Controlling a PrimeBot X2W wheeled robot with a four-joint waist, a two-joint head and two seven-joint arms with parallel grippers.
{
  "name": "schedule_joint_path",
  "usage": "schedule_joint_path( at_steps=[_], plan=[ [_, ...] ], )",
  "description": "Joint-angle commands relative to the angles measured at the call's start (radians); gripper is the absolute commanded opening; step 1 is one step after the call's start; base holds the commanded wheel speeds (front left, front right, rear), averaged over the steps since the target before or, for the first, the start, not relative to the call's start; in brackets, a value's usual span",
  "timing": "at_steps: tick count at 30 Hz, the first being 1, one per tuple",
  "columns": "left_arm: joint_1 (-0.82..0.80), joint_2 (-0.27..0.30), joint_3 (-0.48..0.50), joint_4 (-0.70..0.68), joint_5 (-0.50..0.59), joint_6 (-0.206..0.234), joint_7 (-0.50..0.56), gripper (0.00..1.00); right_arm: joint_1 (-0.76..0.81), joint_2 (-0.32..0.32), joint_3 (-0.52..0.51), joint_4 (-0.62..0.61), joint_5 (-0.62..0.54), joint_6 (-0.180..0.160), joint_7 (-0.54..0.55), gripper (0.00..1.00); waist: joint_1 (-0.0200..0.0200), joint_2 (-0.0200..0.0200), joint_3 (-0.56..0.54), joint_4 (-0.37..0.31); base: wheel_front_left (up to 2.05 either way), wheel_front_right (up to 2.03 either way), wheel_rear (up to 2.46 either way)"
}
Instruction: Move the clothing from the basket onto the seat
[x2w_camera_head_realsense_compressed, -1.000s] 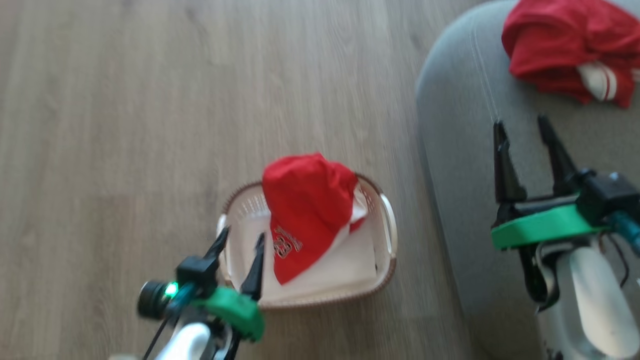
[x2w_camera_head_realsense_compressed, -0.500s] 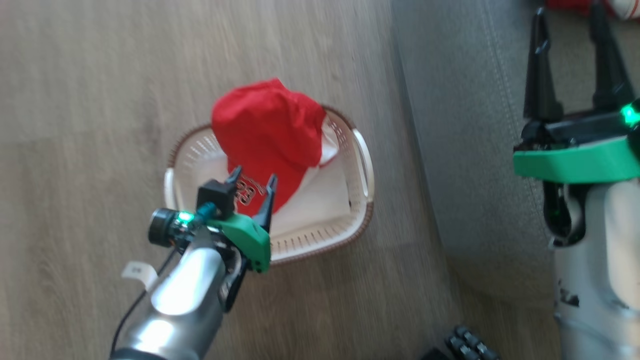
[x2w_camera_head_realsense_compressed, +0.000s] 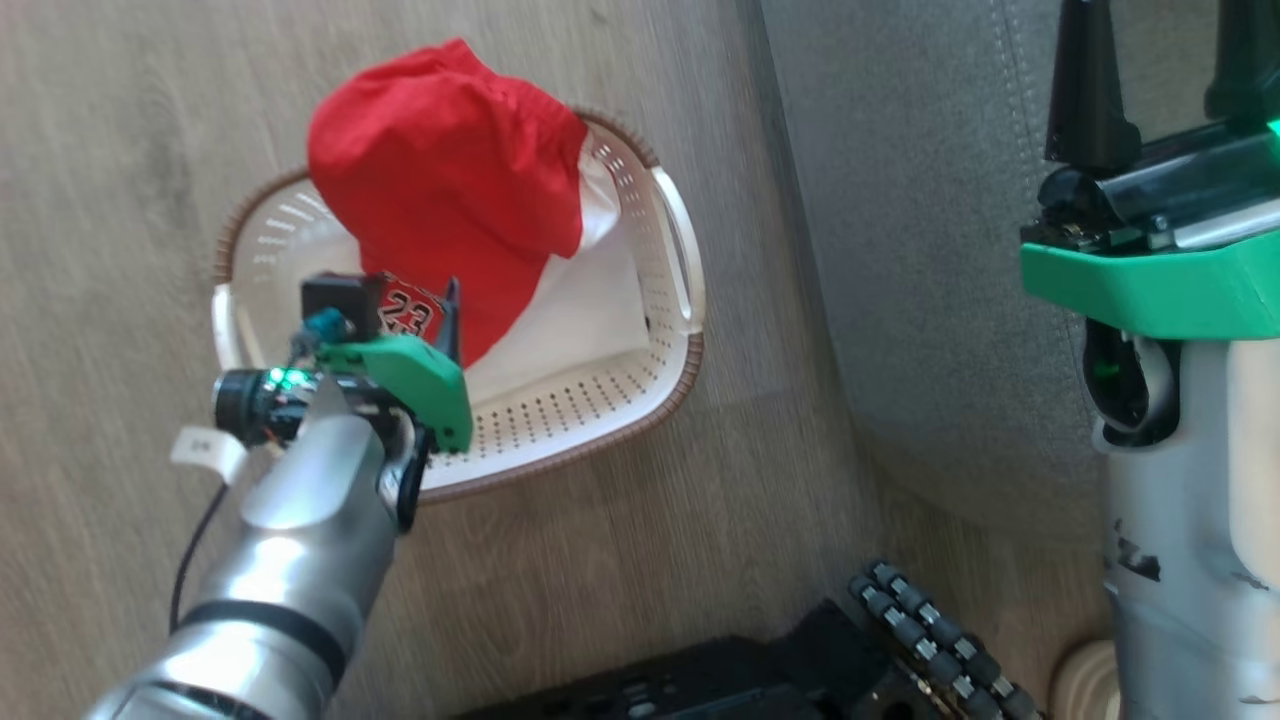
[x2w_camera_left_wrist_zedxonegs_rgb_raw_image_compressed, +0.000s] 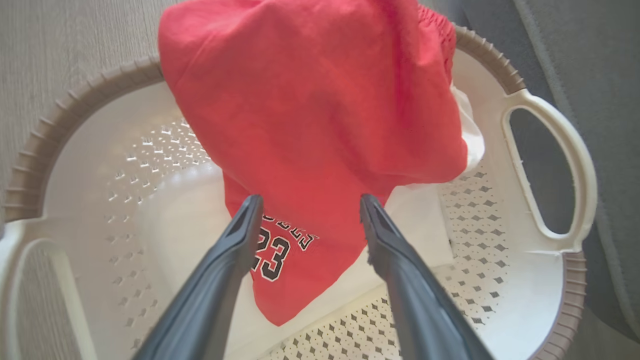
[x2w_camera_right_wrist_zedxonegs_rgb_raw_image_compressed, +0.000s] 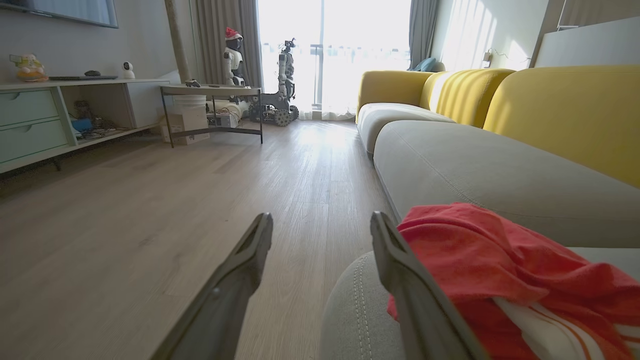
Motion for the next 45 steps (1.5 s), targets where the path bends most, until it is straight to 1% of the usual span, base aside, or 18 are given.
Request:
schedule_joint_path(
  at_steps=[1, 6, 19, 24, 27, 28, 30, 38, 45],
  plan=[
    [0.003, 0.010, 0.023, 0.004, -0.007, 0.010, 0.002, 1.00, -0.008, 0.003, 0.022, -0.044, 0.006, 0.000, -0.006, 1.00, 0.0000, 0.0001, 0.027, -0.018, 0.00, 0.00, 0.00],
    [-0.046, 0.014, 0.041, 0.060, -0.029, 0.039, 0.022, 1.00, -0.035, 0.003, 0.048, -0.075, 0.018, 0.000, -0.006, 1.00, 0.0000, 0.0001, 0.071, -0.041, 0.00, 0.00, 0.00],
    [-0.103, 0.069, 0.080, 0.105, -0.070, 0.097, 0.042, 1.00, -0.057, 0.003, 0.089, -0.129, 0.049, 0.000, -0.006, 1.00, 0.0000, 0.0001, 0.139, -0.085, 0.00, 0.00, 0.00],
    [-0.126, 0.083, 0.086, 0.108, -0.077, 0.102, 0.032, 1.00, -0.058, 0.003, 0.096, -0.137, 0.057, 0.000, -0.006, 1.00, 0.0000, 0.0001, 0.151, -0.097, 0.00, 0.00, 0.00],
    [-0.142, 0.085, 0.081, 0.109, -0.075, 0.094, 0.017, 1.00, -0.058, 0.003, 0.097, -0.139, 0.061, 0.000, -0.006, 1.00, 0.0000, 0.0001, 0.156, -0.103, 0.00, 0.00, 0.00],
    [-0.147, 0.084, 0.078, 0.109, -0.073, 0.092, 0.010, 0.51, -0.057, 0.003, 0.097, -0.138, 0.062, 0.000, -0.006, 1.00, 0.0000, 0.0001, 0.157, -0.104, 0.00, 0.00, 0.00],
    [-0.152, 0.081, 0.069, 0.109, -0.068, 0.084, -0.003, 0.00, -0.055, 0.003, 0.096, -0.135, 0.063, 0.000, -0.006, 1.00, 0.0000, 0.0001, 0.155, -0.105, 0.00, 0.00, 0.00],
    [-0.142, 0.054, 0.019, 0.108, -0.037, 0.045, -0.047, 0.00, -0.045, 0.003, 0.087, -0.111, 0.068, 0.000, -0.006, 1.00, 0.0000, 0.0001, 0.106, -0.089, 0.00, 0.00, 0.00],
    [-0.096, 0.030, -0.036, 0.072, 0.001, 0.007, -0.083, 0.00, -0.017, 0.003, 0.079, -0.069, 0.058, 0.000, -0.006, 1.00, 0.0000, 0.0001, 0.006, -0.049, 0.00, 0.00, 0.00]
  ],
)
